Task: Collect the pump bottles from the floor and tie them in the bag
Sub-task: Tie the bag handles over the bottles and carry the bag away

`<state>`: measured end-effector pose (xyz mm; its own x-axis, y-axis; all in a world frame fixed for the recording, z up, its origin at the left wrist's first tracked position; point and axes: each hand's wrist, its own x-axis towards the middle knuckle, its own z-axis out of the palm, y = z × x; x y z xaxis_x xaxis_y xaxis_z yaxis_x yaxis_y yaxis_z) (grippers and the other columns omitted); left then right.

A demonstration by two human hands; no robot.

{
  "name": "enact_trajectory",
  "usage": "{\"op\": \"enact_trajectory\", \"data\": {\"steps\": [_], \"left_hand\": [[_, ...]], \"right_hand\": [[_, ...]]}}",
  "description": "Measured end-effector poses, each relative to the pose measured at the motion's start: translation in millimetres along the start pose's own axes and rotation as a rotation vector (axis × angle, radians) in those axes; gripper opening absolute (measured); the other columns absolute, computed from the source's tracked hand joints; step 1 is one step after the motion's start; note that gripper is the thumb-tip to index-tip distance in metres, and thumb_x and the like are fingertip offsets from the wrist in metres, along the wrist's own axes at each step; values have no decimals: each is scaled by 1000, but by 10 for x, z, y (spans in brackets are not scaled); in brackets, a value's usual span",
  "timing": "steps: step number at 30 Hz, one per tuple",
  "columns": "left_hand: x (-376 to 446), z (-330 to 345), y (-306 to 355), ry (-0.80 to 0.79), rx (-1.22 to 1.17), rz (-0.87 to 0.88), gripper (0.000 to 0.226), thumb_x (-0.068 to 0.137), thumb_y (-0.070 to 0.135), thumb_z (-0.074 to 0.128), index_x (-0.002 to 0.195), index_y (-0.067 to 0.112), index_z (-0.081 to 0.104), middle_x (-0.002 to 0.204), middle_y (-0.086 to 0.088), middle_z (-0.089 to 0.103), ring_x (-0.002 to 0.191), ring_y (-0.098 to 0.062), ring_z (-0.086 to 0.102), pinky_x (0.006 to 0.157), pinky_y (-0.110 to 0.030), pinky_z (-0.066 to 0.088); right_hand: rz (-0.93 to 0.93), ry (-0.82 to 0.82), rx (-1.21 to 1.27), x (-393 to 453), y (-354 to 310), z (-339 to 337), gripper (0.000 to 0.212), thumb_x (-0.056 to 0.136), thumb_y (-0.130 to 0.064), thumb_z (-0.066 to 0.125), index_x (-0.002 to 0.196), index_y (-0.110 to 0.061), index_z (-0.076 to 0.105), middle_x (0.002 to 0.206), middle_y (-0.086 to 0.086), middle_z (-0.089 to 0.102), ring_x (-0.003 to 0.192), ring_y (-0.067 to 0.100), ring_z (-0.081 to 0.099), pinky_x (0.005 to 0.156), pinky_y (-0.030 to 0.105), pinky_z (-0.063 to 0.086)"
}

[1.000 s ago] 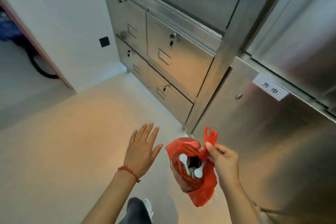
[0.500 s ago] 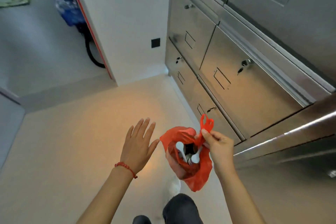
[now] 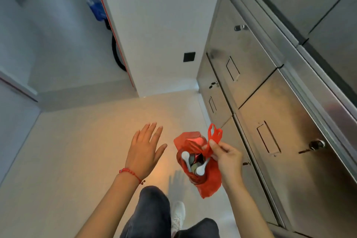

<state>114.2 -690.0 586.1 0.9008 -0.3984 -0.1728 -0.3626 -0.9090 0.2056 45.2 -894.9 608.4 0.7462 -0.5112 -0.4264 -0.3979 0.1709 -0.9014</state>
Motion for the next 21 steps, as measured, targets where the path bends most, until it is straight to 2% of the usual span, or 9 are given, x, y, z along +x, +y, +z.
{"op": "enact_trajectory", "data": {"steps": [5,8,12,17,21], "left_hand": [[856,-52,-169,0,-14,-24,66,93,52,11,125,12,52,125,-14,59,115,-34,56,92,-47,43],[1407,-45,-309,-17,-22,-25,64,93,52,12,126,12,50,126,-14,59,116,-33,55,92,-48,43],[2117,-120,-503,-54,-30,-29,63,93,51,12,126,13,49,127,-13,58,116,-33,55,92,-49,44],[2900,-216,-675,-75,-6,0,61,94,49,12,125,12,49,126,-14,59,115,-32,56,89,-49,47],[3420,-179,-756,-76,-7,1,57,93,48,16,128,13,46,129,-13,57,118,-31,54,93,-49,43]], "right_hand": [[-9,7,-19,831,-271,274,17,80,-17,67,66,-23,75,65,2,74,77,30,67,89,50,52],[1,23,-14,1307,-456,461,22,80,-13,66,62,-23,75,64,1,74,75,26,67,88,46,52],[19,12,-47,1901,-677,703,23,80,-13,66,61,-22,74,62,0,72,75,27,66,89,50,51],[26,15,-80,2602,-916,958,25,82,-15,64,60,-23,73,63,-2,72,77,24,66,88,47,52],[53,6,-67,3195,-1006,1175,23,81,-15,65,60,-22,73,64,-1,72,76,23,66,87,46,52]]}}
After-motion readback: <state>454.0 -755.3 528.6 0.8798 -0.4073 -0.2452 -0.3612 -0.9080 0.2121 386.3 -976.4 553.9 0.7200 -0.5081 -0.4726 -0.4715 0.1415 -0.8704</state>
